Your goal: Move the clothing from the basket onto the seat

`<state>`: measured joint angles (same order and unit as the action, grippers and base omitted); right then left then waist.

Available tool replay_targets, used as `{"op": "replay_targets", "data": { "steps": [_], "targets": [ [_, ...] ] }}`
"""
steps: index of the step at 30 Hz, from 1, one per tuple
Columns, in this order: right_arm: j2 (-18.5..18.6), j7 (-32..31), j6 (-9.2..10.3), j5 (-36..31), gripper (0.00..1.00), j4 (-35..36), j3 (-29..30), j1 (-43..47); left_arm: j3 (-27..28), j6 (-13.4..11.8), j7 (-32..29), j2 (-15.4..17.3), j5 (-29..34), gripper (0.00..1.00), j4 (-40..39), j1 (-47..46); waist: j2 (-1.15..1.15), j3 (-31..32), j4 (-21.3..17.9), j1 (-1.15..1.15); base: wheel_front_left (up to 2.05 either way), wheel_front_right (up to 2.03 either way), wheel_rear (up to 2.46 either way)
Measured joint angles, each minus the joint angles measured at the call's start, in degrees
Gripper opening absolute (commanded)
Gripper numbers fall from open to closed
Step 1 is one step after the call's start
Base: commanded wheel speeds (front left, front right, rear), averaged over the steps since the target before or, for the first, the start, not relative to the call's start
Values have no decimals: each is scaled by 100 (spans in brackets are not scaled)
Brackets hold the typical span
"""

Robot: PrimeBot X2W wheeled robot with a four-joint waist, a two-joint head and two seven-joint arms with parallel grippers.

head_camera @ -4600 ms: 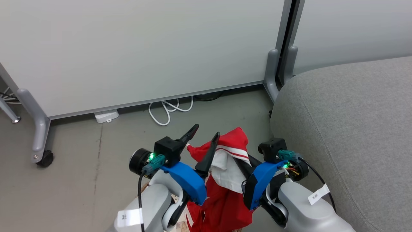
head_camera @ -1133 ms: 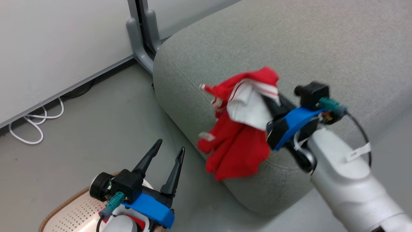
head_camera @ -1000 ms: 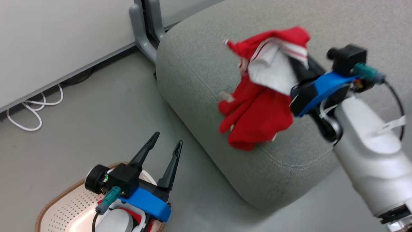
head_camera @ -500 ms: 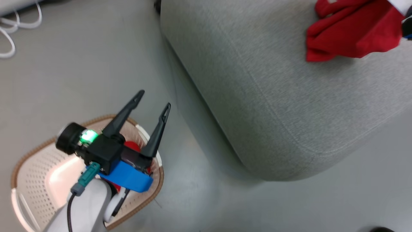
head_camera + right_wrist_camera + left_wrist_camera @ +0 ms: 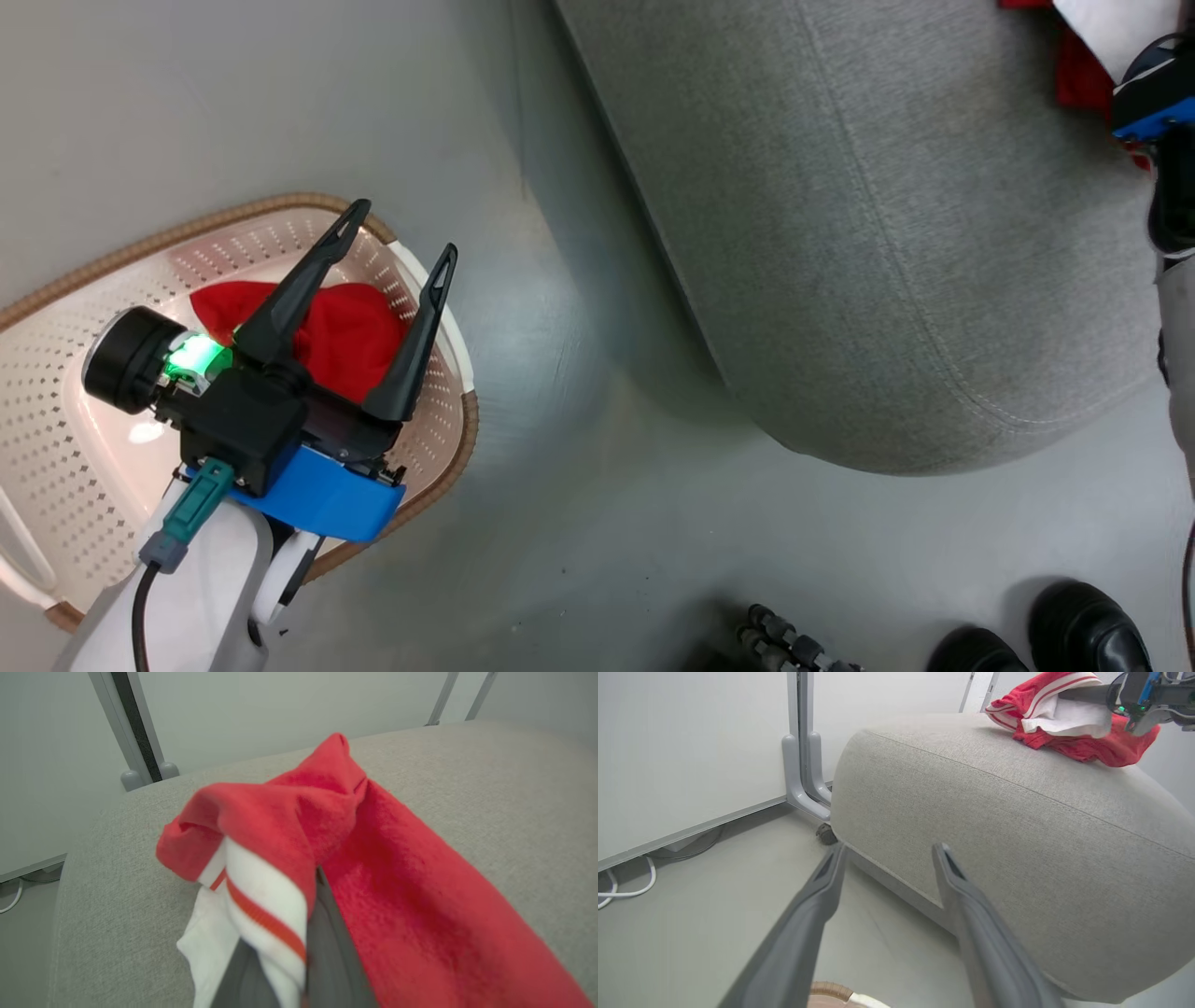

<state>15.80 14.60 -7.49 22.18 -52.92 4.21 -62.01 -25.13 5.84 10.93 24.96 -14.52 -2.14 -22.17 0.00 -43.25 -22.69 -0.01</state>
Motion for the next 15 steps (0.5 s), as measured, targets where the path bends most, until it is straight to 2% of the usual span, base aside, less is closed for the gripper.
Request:
{"op": "replay_targets", "data": {
  "steps": [11, 13, 14, 15],
  "targets": [
    [32, 40, 0, -130, 0, -320, 140, -59, -124, 1, 113, -111, -57, 100, 158, -64, 0, 116, 165, 1, 0, 0, 0],
    [35, 40, 0, -187, 14, -339, 134, -46, -133, 1, 162, -145, -63, 100, 222, -68, 0, 178, 185, 1, 0, 0, 0],
    [32, 41, 0, -196, 40, -366, 137, -31, -136, 1, 182, -164, -64, 100, 250, -75, 0, 209, 190, 1, 0, 0, 0],
    [29, 43, 0, -208, 75, -383, 141, -6, -138, 1, 194, -182, -76, 100, 285, -88, 0, 242, 195, 1, 0, 0, 0]
  ]
}}
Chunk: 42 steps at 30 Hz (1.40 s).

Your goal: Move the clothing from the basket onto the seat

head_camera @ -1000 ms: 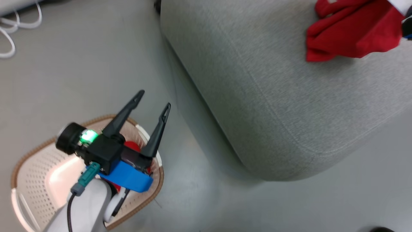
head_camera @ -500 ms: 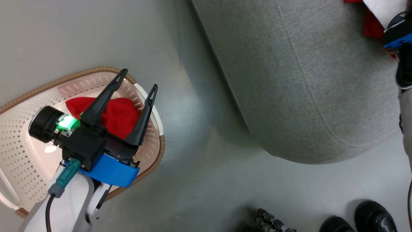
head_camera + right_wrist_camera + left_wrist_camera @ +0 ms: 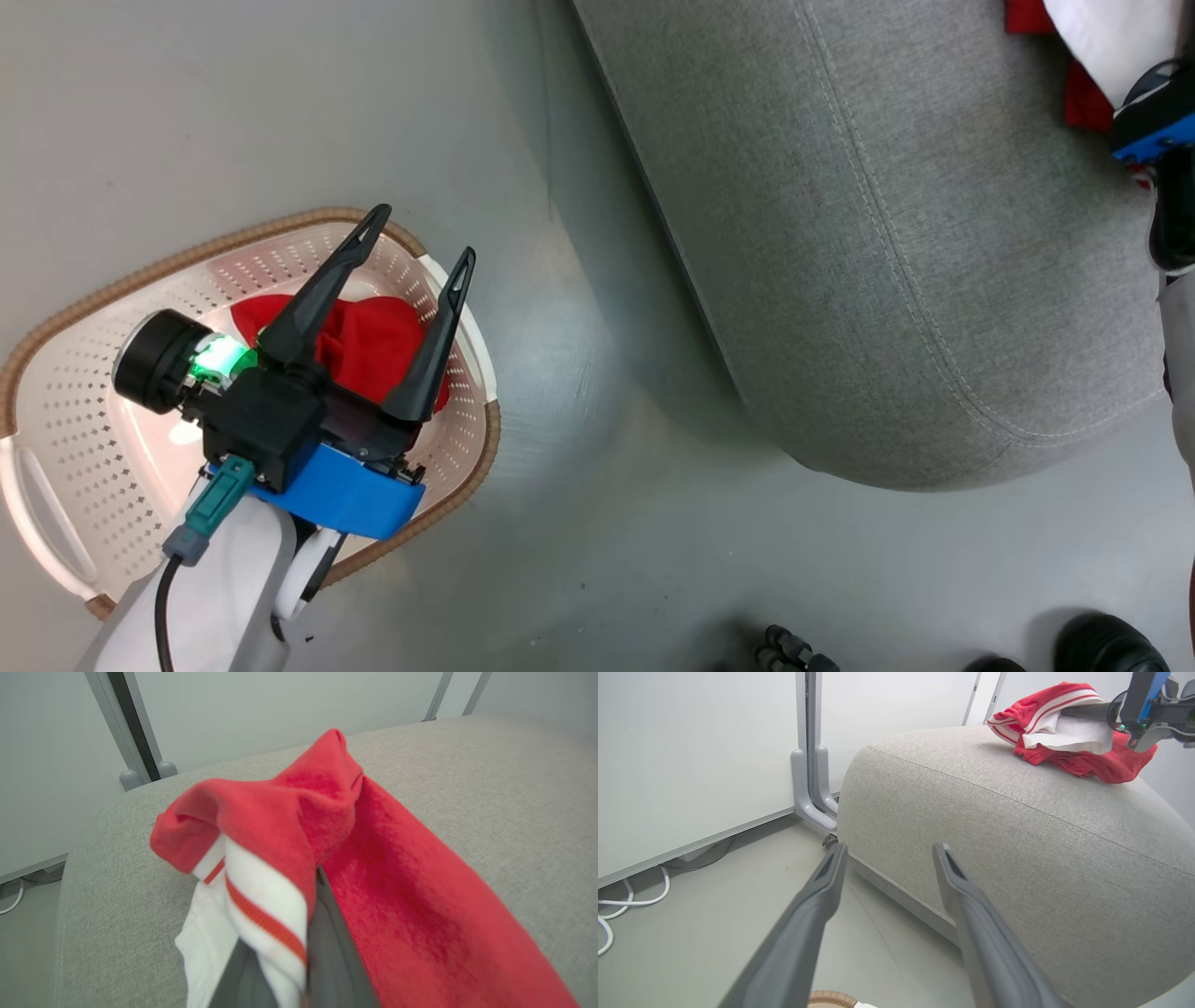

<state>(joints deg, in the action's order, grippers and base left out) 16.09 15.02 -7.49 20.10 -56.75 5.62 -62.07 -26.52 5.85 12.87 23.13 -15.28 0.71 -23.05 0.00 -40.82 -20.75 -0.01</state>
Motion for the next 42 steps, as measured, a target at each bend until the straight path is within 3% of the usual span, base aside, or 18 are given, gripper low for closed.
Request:
{"op": "replay_targets", "data": {
  "steps": [1, 13, 23, 31, 42],
  "targets": [
    [-1, 0, 0, -30, 100, -24, 4, 24, -4, 0, 32, -23, -16, 100, 38, -12, 0, 33, 5, 0, 0, 0, 0],
    [-45, 1, 0, -396, 100, -132, -177, 533, -113, 26, 205, -566, -211, 100, 751, 76, 0, 795, 130, 1, 0, 0, 0],
    [-96, 2, 0, -487, 100, 226, -385, 1459, 296, 103, 213, -1166, -294, 100, 1060, 546, 0, 1882, 325, 2, 0, 0, 0],
    [-141, 3, 0, -322, 100, 859, -547, 2343, 757, 126, 214, -1579, -333, 100, 1323, 1032, -1, 2713, 610, 2, 0, 0, 0],
    [-321, -160, 0, -520, 100, 2082, -605, 3723, 1332, 136, 220, -1772, -272, 100, 1564, 1679, 0, 3546, 1185, 2, 0, 0, 0]
  ]
}}
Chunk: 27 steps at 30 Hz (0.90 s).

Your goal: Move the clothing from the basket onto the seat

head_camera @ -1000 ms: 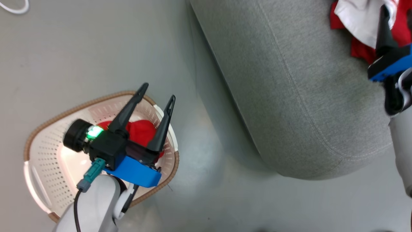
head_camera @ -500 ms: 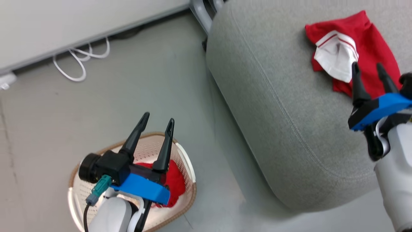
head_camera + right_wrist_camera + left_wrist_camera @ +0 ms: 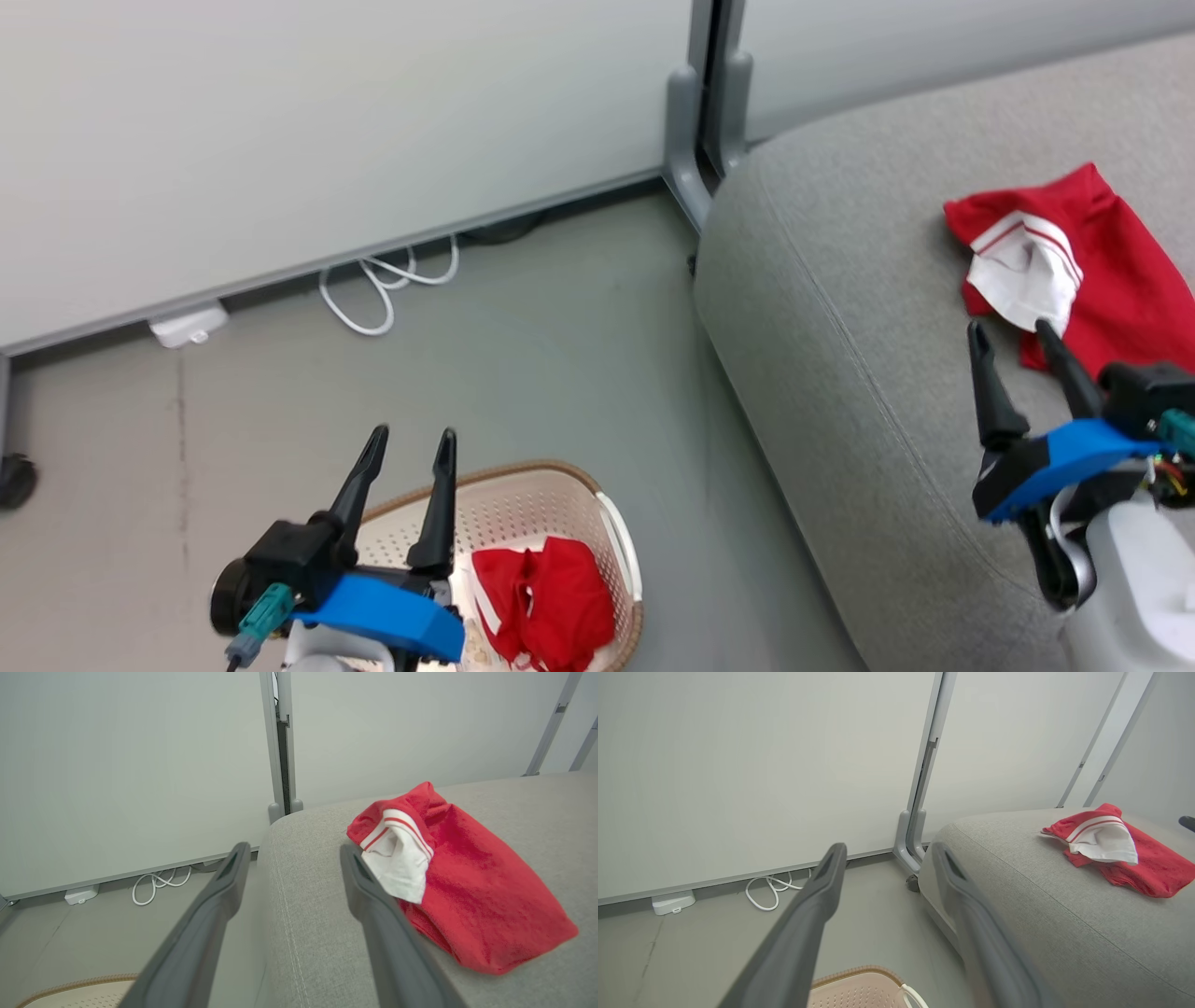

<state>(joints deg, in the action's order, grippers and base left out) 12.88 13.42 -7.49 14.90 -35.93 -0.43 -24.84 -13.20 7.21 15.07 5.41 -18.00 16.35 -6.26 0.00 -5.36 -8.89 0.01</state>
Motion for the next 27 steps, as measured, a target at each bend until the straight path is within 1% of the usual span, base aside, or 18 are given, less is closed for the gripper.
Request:
{"op": "replay_targets", "data": {
  "steps": [3, 13, 20, 27],
  "targets": [
    [-74, -144, 0, -134, 100, 333, 32, 338, 162, 0, 0, -7, -3, 100, 60, 147, 0, 177, 156, 0, 0, 0, 0],
    [-428, -536, 0, -333, 100, 1339, 10, 1154, 349, 0, 0, 60, 31, 100, 334, 230, 0, 500, 659, 0, 0, 0, 0],
    [-588, -705, 0, -383, 100, 1785, 3, 1541, 478, 15, 0, 112, 36, 100, 421, 208, 0, 569, 927, -1, 0, 0, 0],
    [-678, -828, 0, -419, 100, 2039, 25, 1763, 522, 22, 0, 156, 38, 100, 474, 237, 0, 591, 1028, -1, 0, 0, 0]
  ]
}}
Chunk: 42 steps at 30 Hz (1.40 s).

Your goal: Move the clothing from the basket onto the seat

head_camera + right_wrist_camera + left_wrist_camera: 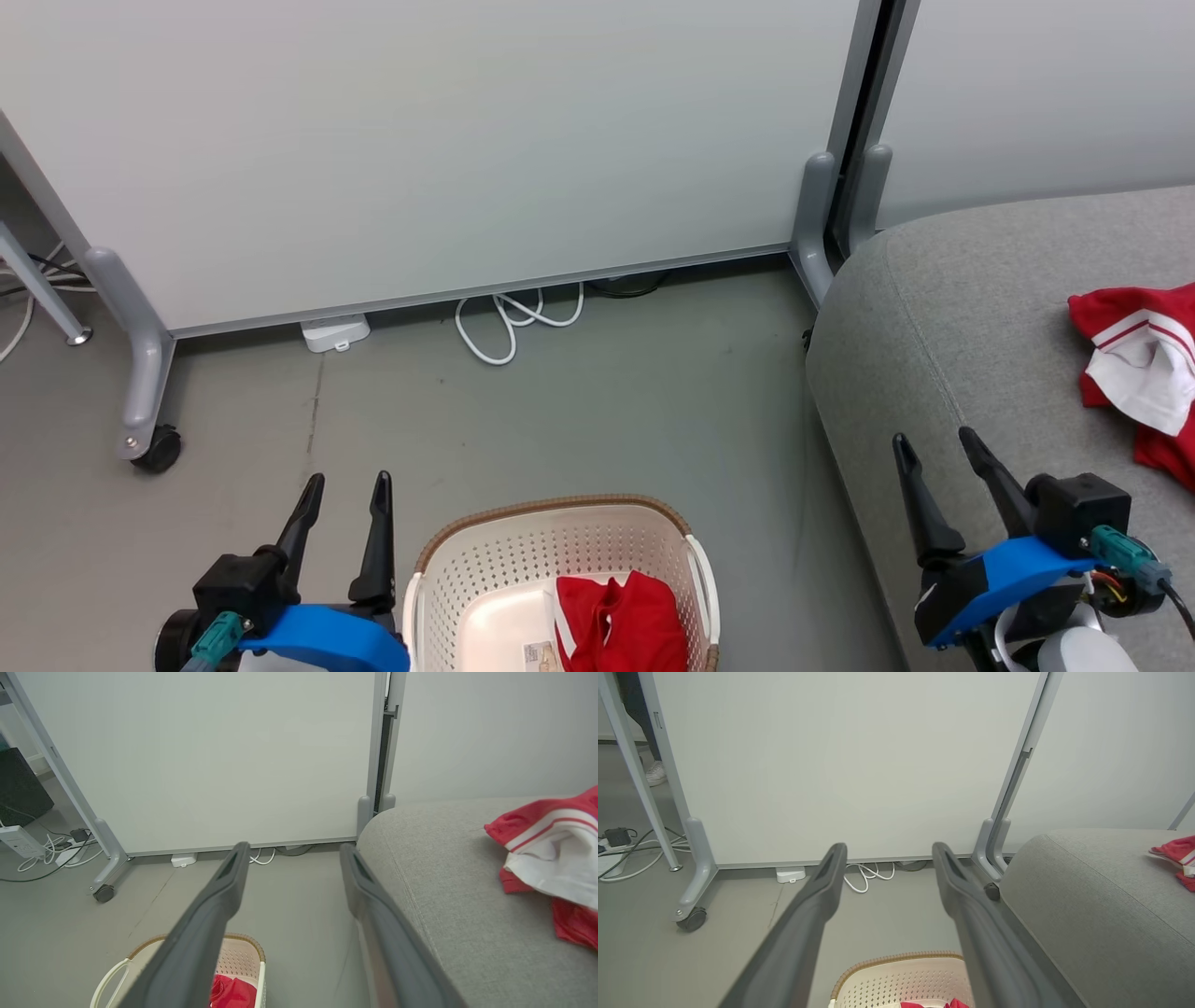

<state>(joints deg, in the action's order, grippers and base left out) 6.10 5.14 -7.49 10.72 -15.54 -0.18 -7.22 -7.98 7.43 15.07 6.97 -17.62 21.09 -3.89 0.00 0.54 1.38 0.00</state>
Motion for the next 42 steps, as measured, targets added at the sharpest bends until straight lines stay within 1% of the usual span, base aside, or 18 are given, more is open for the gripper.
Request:
{"op": "replay_targets", "data": {
  "steps": [12, 30, 42],
  "targets": [
    [-142, -62, 0, 52, 100, 157, -71, 107, 160, 0, 0, -19, 49, 100, 49, 29, 0, -45, 23, 0, 0, 0, 0],
    [-200, -103, 0, 77, 100, 207, -98, 160, 188, 0, 0, -68, 82, 100, 18, 79, 0, -89, 20, 0, 0, 0, 0],
    [-203, -129, 0, 13, 100, 293, -202, 147, 129, 0, 0, -42, 99, 100, 44, 1, 0, -361, -85, 0, 0, 0, 0]
  ]
}}
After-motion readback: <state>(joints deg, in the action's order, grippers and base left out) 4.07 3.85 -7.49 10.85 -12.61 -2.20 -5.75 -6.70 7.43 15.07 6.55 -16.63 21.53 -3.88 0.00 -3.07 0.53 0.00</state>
